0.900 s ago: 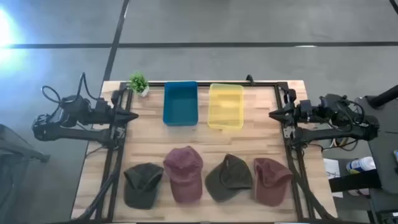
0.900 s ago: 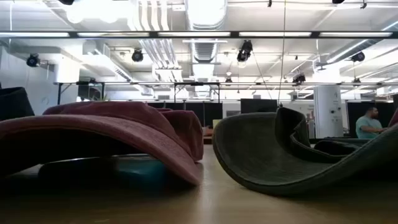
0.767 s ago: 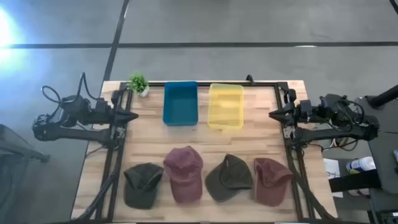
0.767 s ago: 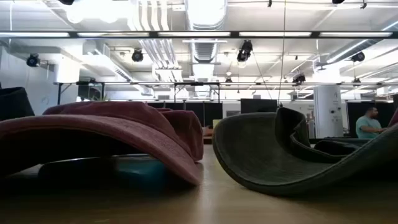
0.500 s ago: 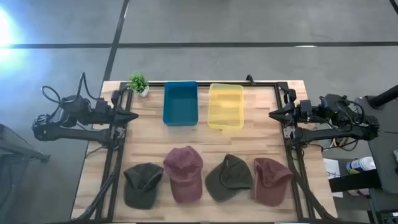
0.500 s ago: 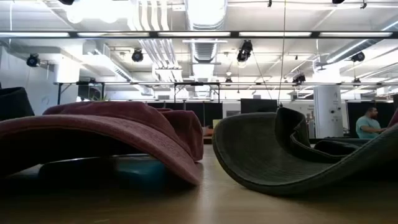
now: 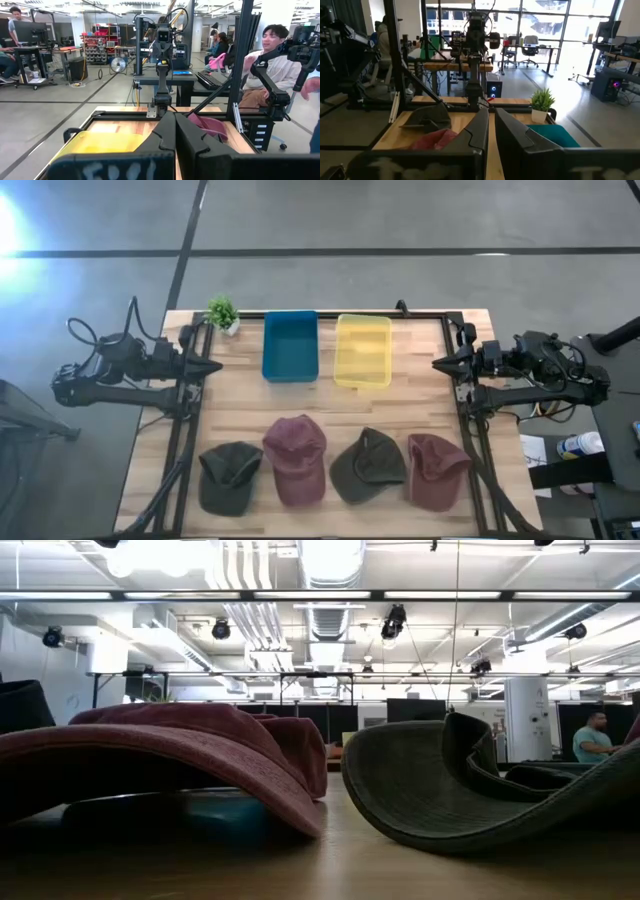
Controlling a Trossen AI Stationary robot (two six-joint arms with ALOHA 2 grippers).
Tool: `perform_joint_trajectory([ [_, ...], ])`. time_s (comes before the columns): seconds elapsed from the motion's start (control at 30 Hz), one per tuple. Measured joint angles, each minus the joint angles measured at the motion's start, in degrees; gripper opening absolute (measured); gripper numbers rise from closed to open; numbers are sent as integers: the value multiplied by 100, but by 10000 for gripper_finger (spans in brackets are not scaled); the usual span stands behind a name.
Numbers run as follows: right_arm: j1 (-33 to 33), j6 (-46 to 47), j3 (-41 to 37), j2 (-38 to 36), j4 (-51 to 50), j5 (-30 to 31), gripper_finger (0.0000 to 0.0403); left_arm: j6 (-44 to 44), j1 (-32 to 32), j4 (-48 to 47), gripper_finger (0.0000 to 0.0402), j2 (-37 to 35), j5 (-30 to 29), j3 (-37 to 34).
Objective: Pick & Place hat
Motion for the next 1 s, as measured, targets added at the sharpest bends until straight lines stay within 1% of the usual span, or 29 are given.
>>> perform_joint_trajectory([
  [0.2, -1, -12, 0, 0, 59, 2, 27, 0, 0, 1, 0, 0, 0, -2],
  [0.3, 0, -236, 0, 70, 497, 52, 27, -1, 0, -1, 0, 1, 0, -2],
  [0.4, 0, -139, 0, 128, 917, 346, 27, 0, 1, 0, 0, 0, 0, 0],
  [0.47, -4, 265, -2, 140, 1077, 406, 27, -2, 0, -1, 0, 1, 0, -2],
  [0.53, -4, 1198, -2, 140, 1245, 424, 27, 0, 1, -1, 0, 0, 0, -1],
  [0.57, -7, 1450, -2, 140, 1394, 538, 27, -1, 0, -1, 0, -1, 0, 0],
  [0.67, -14, 1881, -6, 234, 1807, 1165, 27, 0, 1, -2, 0, -1, 0, 0],
  [0.7, -15, 2055, -13, 321, 1925, 1216, 27, 0, 0, -3, 0, 1, 0, 0],
  [0.83, -13, 3057, -35, 868, 1947, 1158, 27, 0, 0, -5, 0, 1, 0, -1],
  [0.9, -13, 3291, -42, 1139, 1892, 876, 27, 0, 0, -6, 0, -1, 0, -1],
  [1.0, -15, 3308, -37, 1436, 1961, 301, 27, 31, 2, 38, 0, -1, 0, -2],
])
